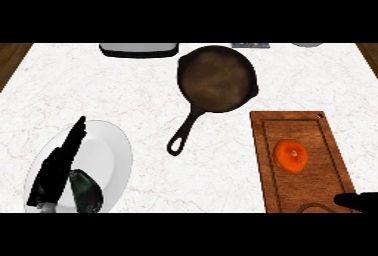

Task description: Pick the squash from the cutting board and place it in the pan

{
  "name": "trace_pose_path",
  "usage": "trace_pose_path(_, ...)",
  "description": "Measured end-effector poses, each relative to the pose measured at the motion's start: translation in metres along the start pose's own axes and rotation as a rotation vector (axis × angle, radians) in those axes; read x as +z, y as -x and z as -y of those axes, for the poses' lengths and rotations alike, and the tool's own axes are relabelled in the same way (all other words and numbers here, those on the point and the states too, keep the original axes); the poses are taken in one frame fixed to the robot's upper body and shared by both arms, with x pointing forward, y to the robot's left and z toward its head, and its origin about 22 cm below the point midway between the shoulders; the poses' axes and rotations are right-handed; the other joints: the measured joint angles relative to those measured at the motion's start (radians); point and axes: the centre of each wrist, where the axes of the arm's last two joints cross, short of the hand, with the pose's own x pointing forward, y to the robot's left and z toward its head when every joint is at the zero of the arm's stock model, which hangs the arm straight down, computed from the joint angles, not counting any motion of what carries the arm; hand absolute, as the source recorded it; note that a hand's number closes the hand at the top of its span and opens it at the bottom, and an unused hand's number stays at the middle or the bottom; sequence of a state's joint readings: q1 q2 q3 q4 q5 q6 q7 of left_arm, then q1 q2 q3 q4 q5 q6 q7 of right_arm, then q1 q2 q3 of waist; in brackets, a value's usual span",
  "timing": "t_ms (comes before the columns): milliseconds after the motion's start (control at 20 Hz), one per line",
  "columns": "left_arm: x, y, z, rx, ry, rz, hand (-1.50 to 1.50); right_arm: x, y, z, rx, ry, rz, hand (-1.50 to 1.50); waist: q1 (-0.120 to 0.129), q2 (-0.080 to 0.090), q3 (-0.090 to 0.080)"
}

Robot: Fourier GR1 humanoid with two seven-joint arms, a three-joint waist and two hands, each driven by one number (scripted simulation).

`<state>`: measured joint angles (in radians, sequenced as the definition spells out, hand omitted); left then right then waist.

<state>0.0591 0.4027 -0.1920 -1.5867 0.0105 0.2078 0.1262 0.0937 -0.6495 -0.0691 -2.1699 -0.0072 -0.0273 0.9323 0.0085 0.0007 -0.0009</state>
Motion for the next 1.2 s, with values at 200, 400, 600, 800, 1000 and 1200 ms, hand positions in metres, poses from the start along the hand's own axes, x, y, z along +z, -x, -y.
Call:
trace_pose_path(200, 0.0, -0.004, 0.0, -0.005, 0.005, 0.005, 0.0, -0.017, -0.014, -0.006, 0.057, -0.054, -0.033, -1.5, 0.004, 0.001, 0.0)
trace_pose_path(400, 0.0, -0.003, 0.0, -0.001, 0.01, 0.007, 0.0, -0.022, -0.021, -0.018, 0.135, -0.114, -0.066, -1.5, 0.003, 0.0, 0.0)
trace_pose_path(600, -0.002, -0.002, 0.0, 0.001, 0.008, 0.007, 0.0, -0.027, -0.029, -0.028, 0.183, -0.168, -0.087, -1.5, 0.003, 0.0, 0.0)
trace_pose_path(800, 0.003, 0.001, -0.001, -0.001, 0.003, 0.003, 0.0, -0.03, -0.034, -0.038, 0.212, -0.197, -0.097, -1.5, 0.002, 0.0, 0.0)
trace_pose_path(1000, 0.002, -0.002, 0.0, -0.004, 0.004, 0.005, 0.0, -0.038, -0.032, -0.052, 0.231, -0.232, -0.117, -1.5, 0.0, -0.001, 0.0)
trace_pose_path(1200, -0.001, 0.0, 0.003, 0.003, 0.001, -0.004, 0.0, -0.042, -0.031, -0.06, 0.264, -0.247, -0.146, -1.5, -0.003, 0.0, 0.0)
